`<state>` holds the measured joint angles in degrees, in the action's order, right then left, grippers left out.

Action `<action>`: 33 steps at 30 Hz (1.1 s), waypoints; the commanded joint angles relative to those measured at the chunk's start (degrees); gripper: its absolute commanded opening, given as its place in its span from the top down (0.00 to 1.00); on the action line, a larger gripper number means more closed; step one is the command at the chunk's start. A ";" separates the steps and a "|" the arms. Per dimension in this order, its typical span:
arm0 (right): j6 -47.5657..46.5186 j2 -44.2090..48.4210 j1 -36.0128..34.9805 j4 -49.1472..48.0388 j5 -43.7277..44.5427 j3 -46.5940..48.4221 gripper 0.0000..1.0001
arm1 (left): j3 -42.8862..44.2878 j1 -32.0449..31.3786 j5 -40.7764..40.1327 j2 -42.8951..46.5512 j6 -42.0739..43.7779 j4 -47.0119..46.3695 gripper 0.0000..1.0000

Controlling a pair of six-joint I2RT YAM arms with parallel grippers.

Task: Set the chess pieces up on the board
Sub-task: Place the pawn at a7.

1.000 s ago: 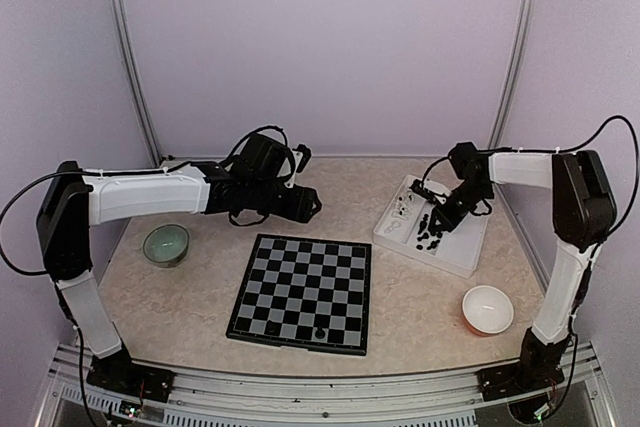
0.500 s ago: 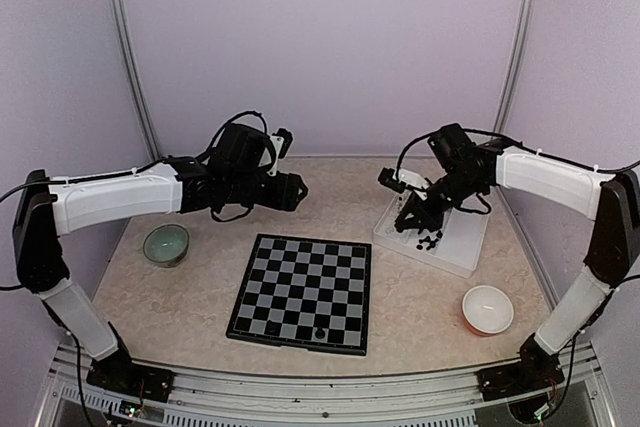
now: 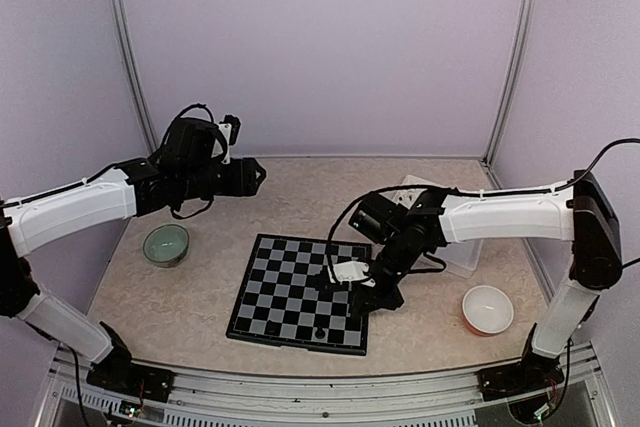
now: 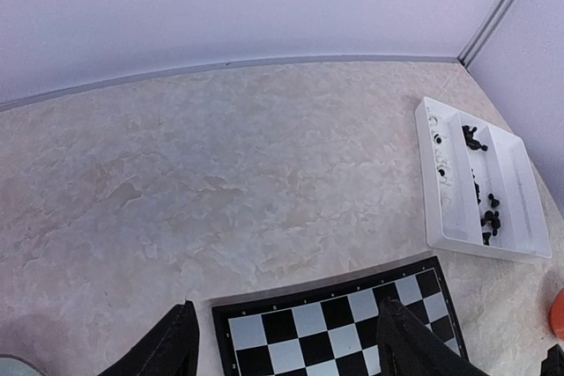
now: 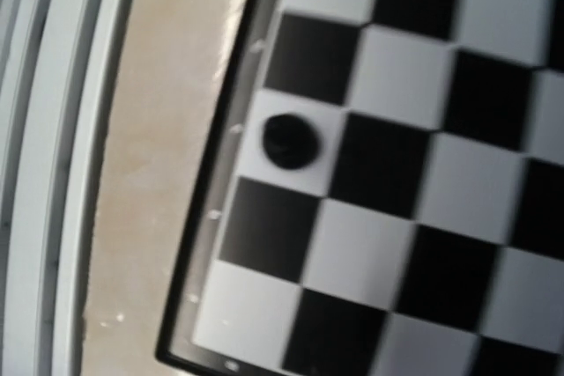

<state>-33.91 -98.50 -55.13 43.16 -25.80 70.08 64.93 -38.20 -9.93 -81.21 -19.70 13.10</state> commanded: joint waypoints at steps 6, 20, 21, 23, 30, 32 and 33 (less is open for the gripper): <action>-0.83 -4.73 -1.91 -0.91 1.86 0.43 0.95 | -2.99 3.21 0.73 3.40 -1.92 -0.84 0.31; -0.49 -8.29 -1.91 -3.74 2.37 0.54 0.92 | -3.73 3.83 1.70 2.48 -1.65 -1.50 0.31; -0.40 -8.42 -1.91 -3.89 2.34 0.57 0.91 | -3.75 3.83 1.82 2.31 -1.63 -1.50 0.31; -0.28 -8.74 -1.91 -4.03 2.22 0.62 0.89 | -4.03 3.91 2.17 2.27 -1.82 -1.67 0.31; 0.27 -9.09 -1.91 -4.71 2.87 0.38 0.80 | -4.72 4.09 2.90 2.14 -2.31 -2.38 0.31; 0.40 -9.17 -1.88 -4.63 2.89 0.61 0.77 | -4.72 4.09 3.18 1.98 -2.36 -2.47 0.31; 0.49 -9.30 -1.91 -4.66 2.86 0.66 0.75 | -4.72 4.09 3.20 1.87 -2.38 -2.47 0.31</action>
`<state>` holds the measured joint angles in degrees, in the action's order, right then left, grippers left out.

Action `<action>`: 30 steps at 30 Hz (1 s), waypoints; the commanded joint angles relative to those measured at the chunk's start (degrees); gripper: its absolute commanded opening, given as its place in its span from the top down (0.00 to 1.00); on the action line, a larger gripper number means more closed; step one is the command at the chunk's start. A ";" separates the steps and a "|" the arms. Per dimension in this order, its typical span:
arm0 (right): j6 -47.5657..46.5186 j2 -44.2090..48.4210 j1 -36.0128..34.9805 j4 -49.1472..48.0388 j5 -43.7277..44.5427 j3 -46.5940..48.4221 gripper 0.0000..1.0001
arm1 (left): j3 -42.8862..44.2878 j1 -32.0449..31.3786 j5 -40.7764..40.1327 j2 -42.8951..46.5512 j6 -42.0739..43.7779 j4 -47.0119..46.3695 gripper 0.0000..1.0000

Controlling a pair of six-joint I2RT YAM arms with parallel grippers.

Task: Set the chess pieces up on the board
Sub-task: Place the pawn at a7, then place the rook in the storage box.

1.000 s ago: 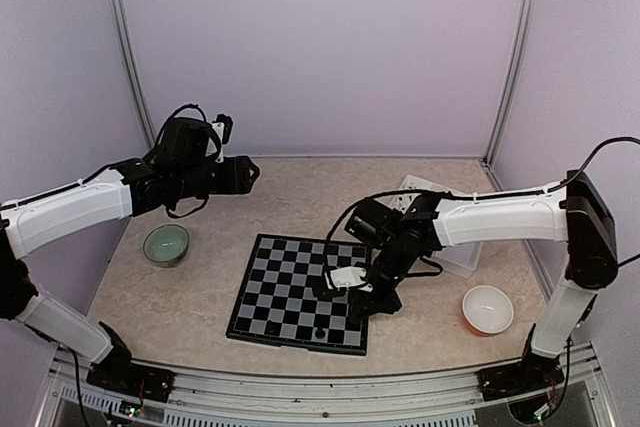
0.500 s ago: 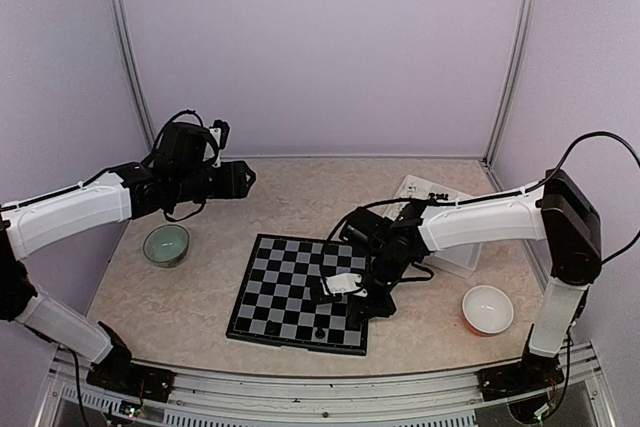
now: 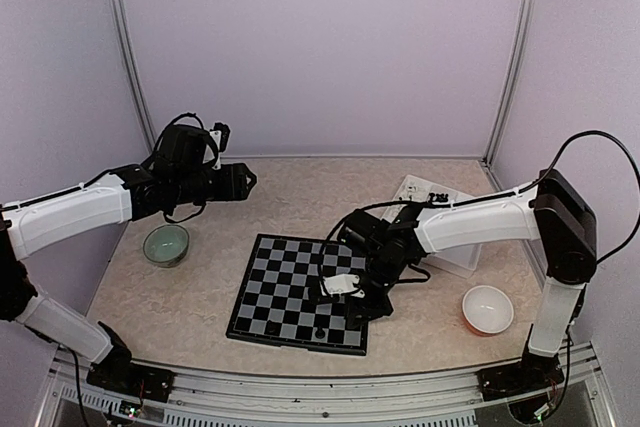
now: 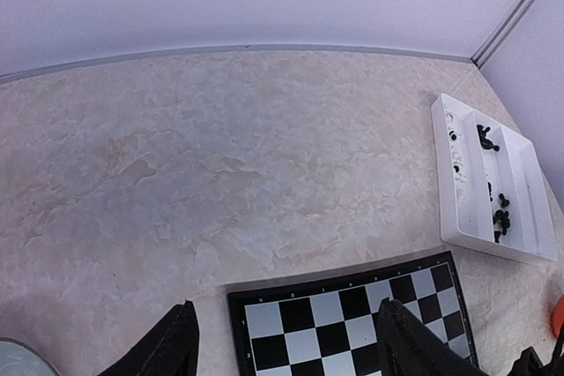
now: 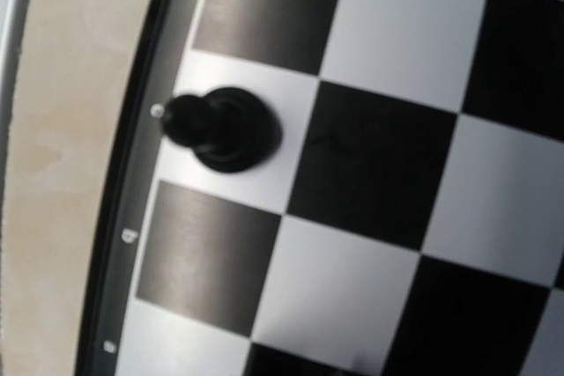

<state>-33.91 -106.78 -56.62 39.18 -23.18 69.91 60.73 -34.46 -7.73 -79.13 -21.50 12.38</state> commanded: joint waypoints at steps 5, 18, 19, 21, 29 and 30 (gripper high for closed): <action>0.78 -0.24 -0.42 -0.07 0.06 1.81 0.66 | -0.61 0.36 1.19 -0.24 -0.65 -1.75 0.31; -0.06 9.97 20.69 8.26 -8.29 6.60 0.61 | -0.52 -0.89 5.24 -0.27 0.40 -3.27 0.31; 0.35 10.31 23.56 7.98 -6.97 6.64 0.62 | -0.46 -1.52 5.15 -0.60 0.81 -3.44 0.31; 0.77 11.00 28.68 7.22 -4.12 6.79 0.66 | -0.04 -2.71 4.83 -1.35 1.66 -3.50 0.31; -5.31 8.17 35.80 5.10 13.02 5.48 0.72 | 1.37 -4.82 5.42 -5.02 4.01 -4.02 0.31; -6.00 7.52 36.06 4.74 14.13 5.42 0.73 | 1.55 -4.83 5.56 -5.25 4.26 -4.02 0.31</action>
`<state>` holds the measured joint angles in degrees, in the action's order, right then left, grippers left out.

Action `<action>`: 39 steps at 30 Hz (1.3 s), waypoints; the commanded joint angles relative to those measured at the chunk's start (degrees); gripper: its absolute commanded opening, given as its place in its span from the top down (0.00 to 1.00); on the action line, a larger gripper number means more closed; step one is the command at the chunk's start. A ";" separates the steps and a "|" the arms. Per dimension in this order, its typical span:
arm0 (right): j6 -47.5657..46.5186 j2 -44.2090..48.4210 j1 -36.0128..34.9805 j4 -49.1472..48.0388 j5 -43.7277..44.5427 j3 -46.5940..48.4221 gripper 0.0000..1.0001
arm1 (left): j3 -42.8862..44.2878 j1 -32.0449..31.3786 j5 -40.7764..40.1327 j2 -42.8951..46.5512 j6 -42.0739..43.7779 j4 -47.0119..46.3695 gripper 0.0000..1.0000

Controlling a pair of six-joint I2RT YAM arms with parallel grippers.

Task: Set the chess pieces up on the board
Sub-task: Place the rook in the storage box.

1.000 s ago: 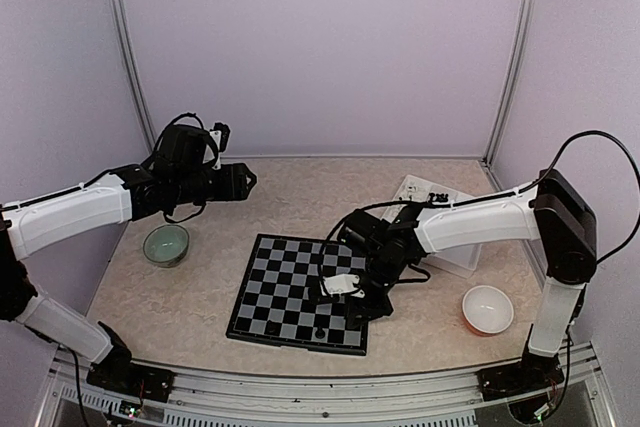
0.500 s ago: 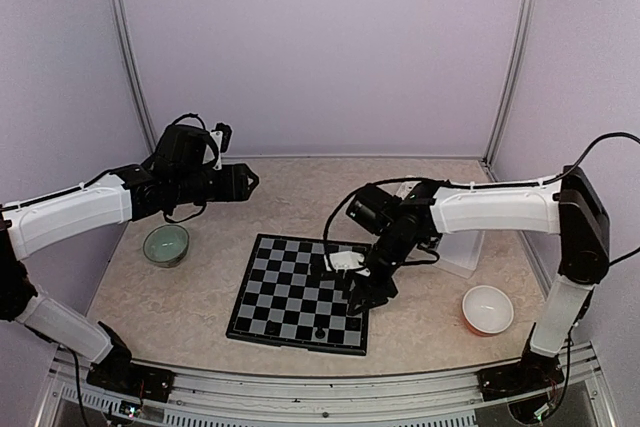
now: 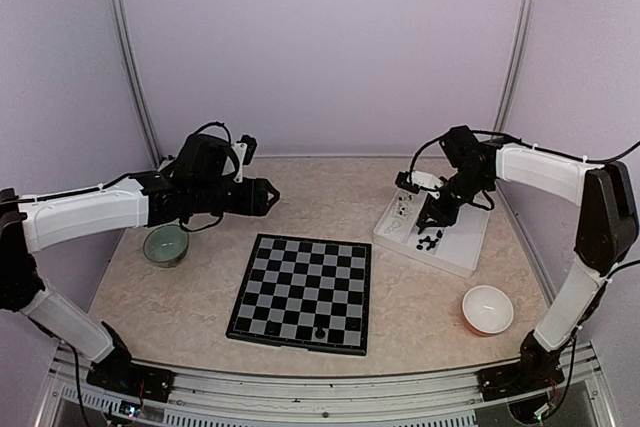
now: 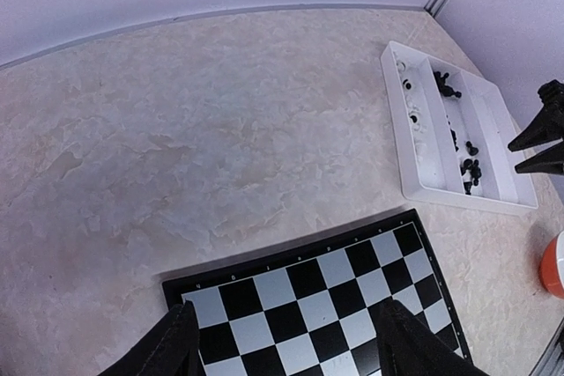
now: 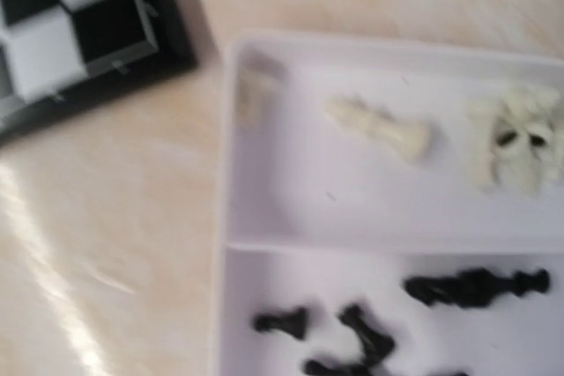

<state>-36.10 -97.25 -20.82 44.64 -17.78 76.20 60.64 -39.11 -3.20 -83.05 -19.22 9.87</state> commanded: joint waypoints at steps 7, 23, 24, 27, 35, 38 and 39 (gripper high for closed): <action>-10.89 -7.40 0.95 -1.15 11.89 0.97 0.77 | 2.02 0.17 1.78 -2.58 2.61 -1.63 0.31; -15.93 -17.28 1.69 -1.71 15.70 5.86 0.72 | 2.11 0.86 2.85 -3.65 2.52 -2.24 0.31; -16.12 -17.68 1.74 -1.59 15.42 5.96 0.72 | 2.11 0.88 2.85 -3.70 2.52 -2.22 0.31; -16.61 -18.88 1.79 -0.84 15.48 6.03 0.69 | 2.11 0.96 2.85 -3.95 2.47 -2.25 0.31; -16.40 -19.60 2.77 0.90 15.78 6.61 0.78 | 2.48 0.97 2.85 -4.10 1.97 -2.48 0.31; -16.09 -17.57 3.06 1.84 15.39 7.00 0.83 | 3.19 0.89 4.64 -4.31 1.94 -2.62 0.31; -15.84 -16.56 3.06 1.95 15.03 7.03 0.83 | 3.50 0.88 4.80 -4.46 1.91 -2.76 0.31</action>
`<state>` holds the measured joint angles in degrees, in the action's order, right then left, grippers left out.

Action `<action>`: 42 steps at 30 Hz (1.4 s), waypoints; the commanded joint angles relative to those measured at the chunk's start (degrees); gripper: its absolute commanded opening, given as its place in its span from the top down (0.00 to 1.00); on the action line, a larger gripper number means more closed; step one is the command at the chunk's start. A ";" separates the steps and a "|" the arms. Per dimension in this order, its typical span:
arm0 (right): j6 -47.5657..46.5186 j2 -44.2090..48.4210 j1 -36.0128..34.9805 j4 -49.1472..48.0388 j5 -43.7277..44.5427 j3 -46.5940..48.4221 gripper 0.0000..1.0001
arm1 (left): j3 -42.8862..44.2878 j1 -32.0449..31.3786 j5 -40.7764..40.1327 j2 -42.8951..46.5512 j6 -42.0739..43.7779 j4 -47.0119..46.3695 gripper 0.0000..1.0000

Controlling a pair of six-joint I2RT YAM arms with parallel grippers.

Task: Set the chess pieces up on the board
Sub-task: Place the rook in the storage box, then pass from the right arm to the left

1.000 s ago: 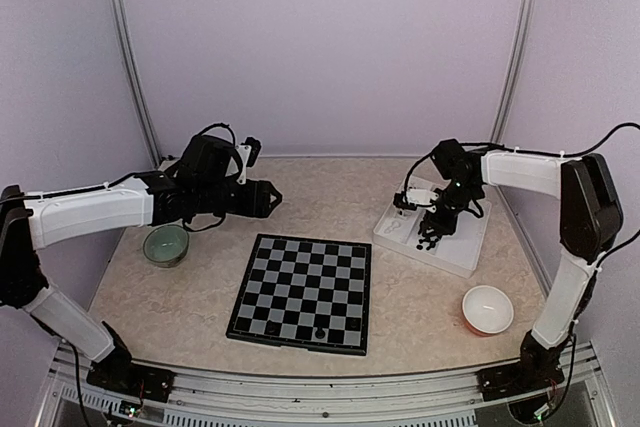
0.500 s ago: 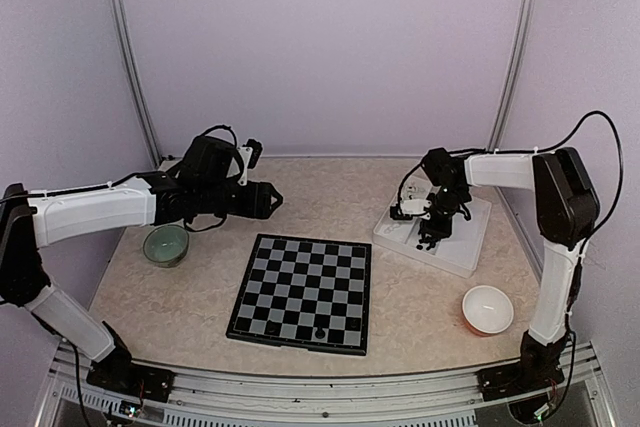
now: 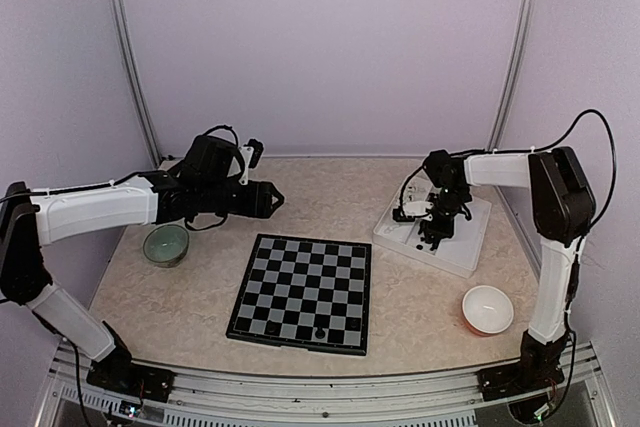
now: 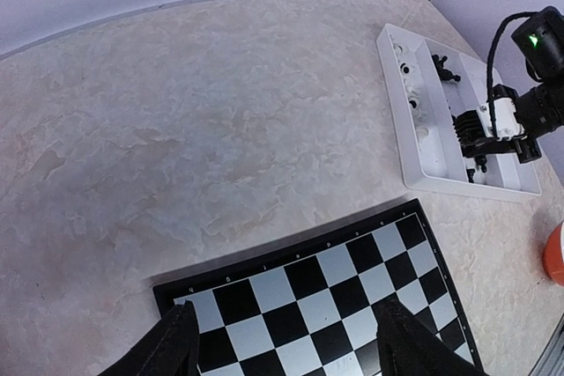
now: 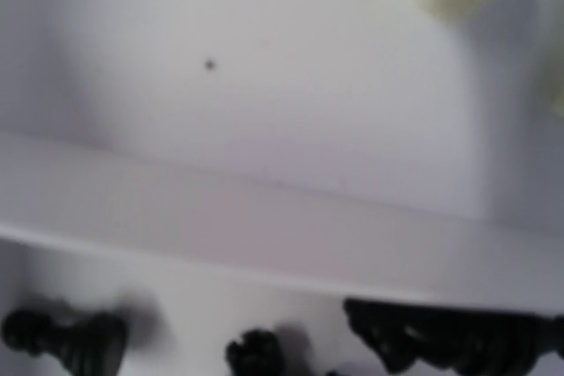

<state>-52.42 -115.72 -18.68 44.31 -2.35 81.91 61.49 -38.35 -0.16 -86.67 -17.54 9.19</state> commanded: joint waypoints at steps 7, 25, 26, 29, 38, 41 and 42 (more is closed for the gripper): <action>4.15 12.88 0.86 3.02 -8.34 2.06 0.86 | 5.58 -2.25 3.10 -3.12 -0.76 -2.81 0.31; 17.21 23.05 -12.17 -1.28 -38.50 3.03 0.88 | 11.98 -10.56 16.53 -10.45 -11.00 -21.91 0.49; 17.42 22.88 -12.67 -1.30 -38.52 3.15 0.88 | 12.63 -10.79 17.42 -11.60 -11.22 -21.81 0.50; 18.11 22.52 -13.67 -1.83 -38.57 3.48 0.88 | 14.22 -11.70 18.28 -13.37 -11.31 -21.01 0.50; 20.68 21.21 -14.10 -2.91 -38.18 5.19 0.88 | 15.82 -12.69 20.54 -16.04 -11.38 -19.69 0.50; 20.78 21.07 -14.10 -3.01 -38.17 5.49 0.88 | 16.15 -12.80 20.71 -16.41 -11.51 -19.36 0.51; 20.78 21.06 -14.15 -3.07 -38.17 5.54 0.88 | 16.24 -12.80 20.68 -16.63 -11.55 -19.26 0.52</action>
<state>-32.82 -94.08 -32.25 42.04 -39.83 85.80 75.50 -50.68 19.22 -102.15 -28.73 -10.46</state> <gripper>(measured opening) 0.140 0.492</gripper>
